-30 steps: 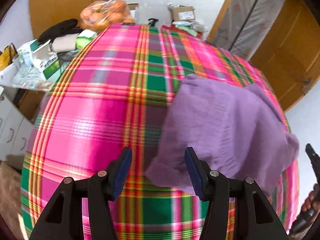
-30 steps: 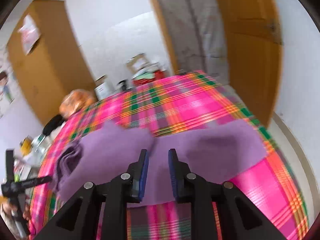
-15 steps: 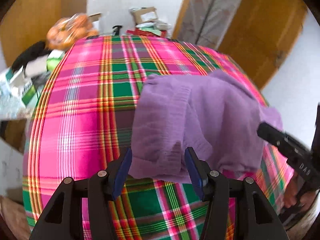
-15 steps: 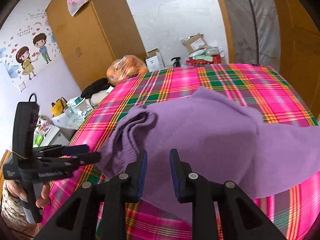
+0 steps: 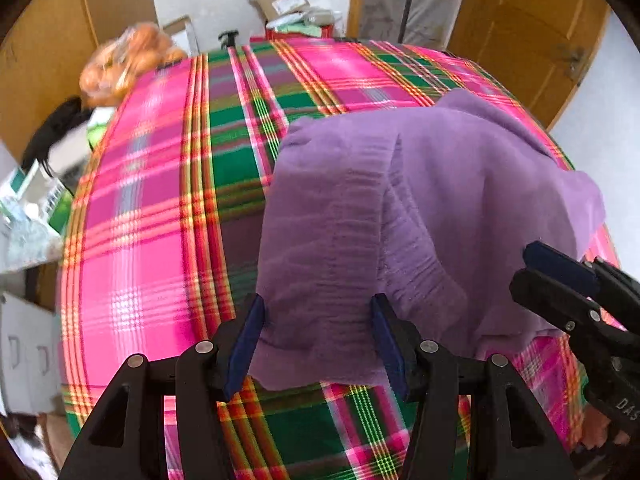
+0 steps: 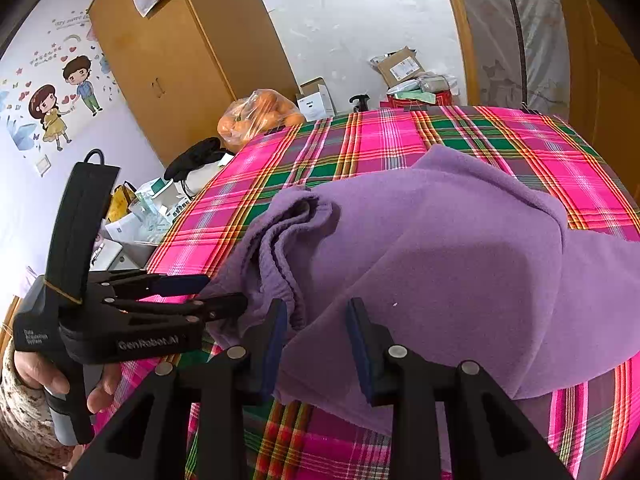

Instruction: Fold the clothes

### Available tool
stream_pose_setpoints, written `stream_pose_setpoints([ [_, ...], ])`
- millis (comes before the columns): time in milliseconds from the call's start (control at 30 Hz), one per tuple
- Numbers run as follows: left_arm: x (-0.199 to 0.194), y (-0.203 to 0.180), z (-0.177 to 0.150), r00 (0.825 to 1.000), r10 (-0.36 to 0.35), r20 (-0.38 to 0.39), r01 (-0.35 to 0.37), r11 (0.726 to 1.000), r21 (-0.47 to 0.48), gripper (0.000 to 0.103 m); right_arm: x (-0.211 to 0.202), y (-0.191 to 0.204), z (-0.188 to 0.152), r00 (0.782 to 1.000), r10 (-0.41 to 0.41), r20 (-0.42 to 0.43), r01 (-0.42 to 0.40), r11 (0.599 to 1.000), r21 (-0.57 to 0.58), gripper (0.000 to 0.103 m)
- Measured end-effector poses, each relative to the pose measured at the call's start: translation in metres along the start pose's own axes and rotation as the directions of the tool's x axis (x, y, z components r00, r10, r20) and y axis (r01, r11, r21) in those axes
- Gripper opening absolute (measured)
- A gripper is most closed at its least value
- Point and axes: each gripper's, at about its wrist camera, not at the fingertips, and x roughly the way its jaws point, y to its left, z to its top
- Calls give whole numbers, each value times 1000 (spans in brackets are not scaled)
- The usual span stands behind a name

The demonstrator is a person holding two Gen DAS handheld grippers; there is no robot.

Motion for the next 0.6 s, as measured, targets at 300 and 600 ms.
stream_pose_setpoints([
  [300, -8, 43, 2, 999, 35, 36, -30, 992, -120, 58, 5, 18, 1, 1000, -5, -3, 5, 999, -42, 32],
  [600, -10, 91, -2, 998, 38, 51, -25, 969, -244, 58, 20, 37, -1, 999, 18, -27, -19, 998, -55, 32],
])
